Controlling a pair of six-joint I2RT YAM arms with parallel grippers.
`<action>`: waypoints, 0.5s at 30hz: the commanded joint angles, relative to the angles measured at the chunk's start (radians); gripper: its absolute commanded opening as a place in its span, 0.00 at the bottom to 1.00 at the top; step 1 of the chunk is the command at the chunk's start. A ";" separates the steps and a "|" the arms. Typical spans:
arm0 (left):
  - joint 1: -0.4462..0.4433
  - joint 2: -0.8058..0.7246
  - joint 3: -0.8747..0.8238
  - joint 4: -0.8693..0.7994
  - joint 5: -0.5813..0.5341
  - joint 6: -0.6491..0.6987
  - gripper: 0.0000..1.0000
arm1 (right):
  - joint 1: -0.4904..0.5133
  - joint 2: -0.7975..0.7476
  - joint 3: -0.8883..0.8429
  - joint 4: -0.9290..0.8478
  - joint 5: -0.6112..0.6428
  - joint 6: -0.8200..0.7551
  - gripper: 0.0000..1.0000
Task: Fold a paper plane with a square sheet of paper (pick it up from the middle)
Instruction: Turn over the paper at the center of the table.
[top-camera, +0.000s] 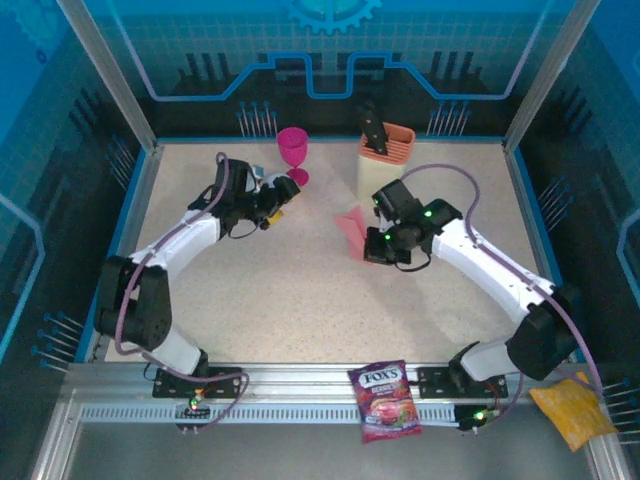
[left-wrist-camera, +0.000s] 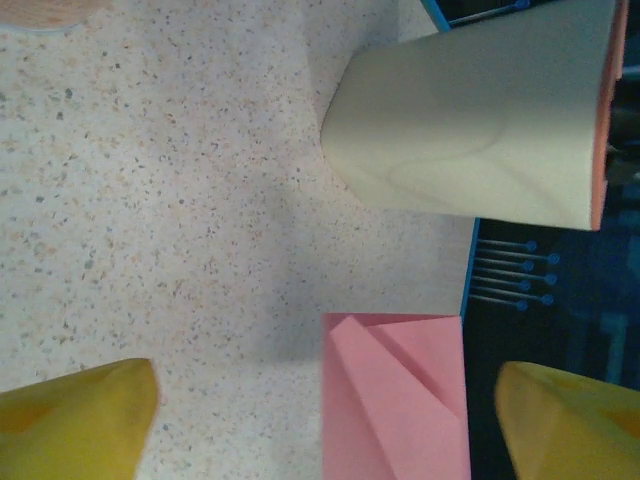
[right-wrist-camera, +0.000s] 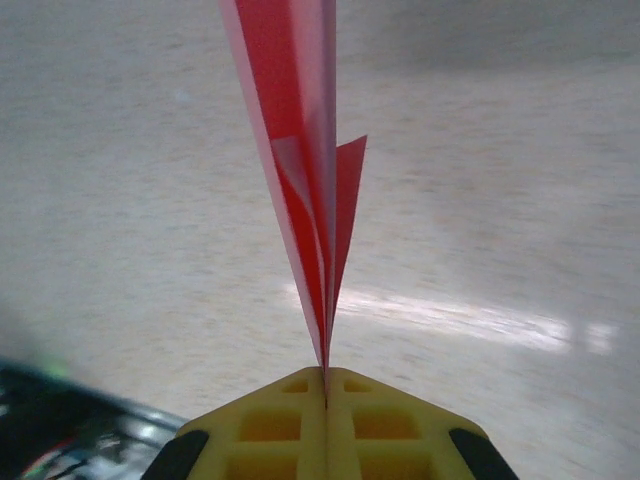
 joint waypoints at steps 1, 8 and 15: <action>0.000 -0.047 -0.016 -0.141 -0.059 0.013 1.00 | 0.007 -0.008 0.077 -0.360 0.303 -0.062 0.00; -0.019 -0.243 -0.169 -0.199 -0.219 0.039 1.00 | 0.017 0.078 0.200 -0.576 0.610 -0.069 0.00; -0.026 -0.456 -0.289 -0.349 -0.328 -0.012 1.00 | 0.095 0.289 0.219 -0.630 0.771 -0.029 0.00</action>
